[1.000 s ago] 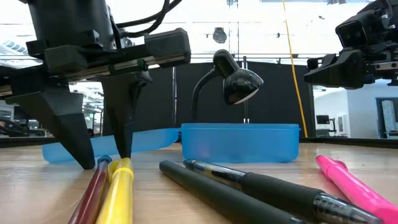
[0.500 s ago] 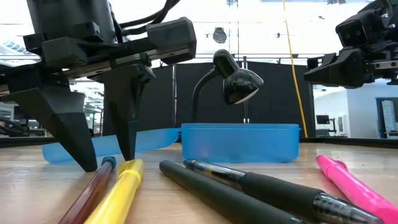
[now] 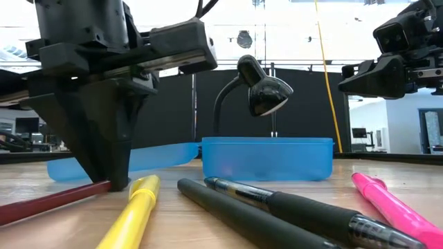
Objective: Pick & place school supplies into a supply box
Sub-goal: Put the brown pencil into the blue supply box
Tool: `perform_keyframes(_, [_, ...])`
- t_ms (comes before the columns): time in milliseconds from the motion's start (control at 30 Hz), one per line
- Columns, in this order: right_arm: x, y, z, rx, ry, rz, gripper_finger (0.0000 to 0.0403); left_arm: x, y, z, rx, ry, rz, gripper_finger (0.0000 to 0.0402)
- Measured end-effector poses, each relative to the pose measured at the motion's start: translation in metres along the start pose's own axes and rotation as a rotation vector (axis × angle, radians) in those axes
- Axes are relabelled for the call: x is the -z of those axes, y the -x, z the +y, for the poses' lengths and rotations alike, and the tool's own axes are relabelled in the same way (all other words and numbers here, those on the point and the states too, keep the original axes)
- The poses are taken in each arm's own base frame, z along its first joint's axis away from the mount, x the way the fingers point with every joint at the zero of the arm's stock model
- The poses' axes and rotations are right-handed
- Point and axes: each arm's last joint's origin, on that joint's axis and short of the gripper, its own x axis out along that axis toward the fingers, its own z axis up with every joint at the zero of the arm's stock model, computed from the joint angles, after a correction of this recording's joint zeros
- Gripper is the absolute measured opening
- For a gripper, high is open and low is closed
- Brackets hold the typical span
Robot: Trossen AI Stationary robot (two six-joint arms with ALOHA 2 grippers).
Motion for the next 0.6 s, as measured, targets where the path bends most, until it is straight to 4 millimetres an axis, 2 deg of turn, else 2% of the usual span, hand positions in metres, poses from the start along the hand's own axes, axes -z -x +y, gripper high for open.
perform_keyframes(300, [0.0, 0.0, 0.0, 0.0, 0.0, 0.0, 0.0, 0.006, 0.02, -0.015, 0.002, -0.072, -0.013, 0.0024])
perform_keyframes(600, [0.0, 0.0, 0.0, 0.0, 0.0, 0.0, 0.0, 0.018, 0.061, -0.037, 0.133, -0.129, -0.044, 0.0016])
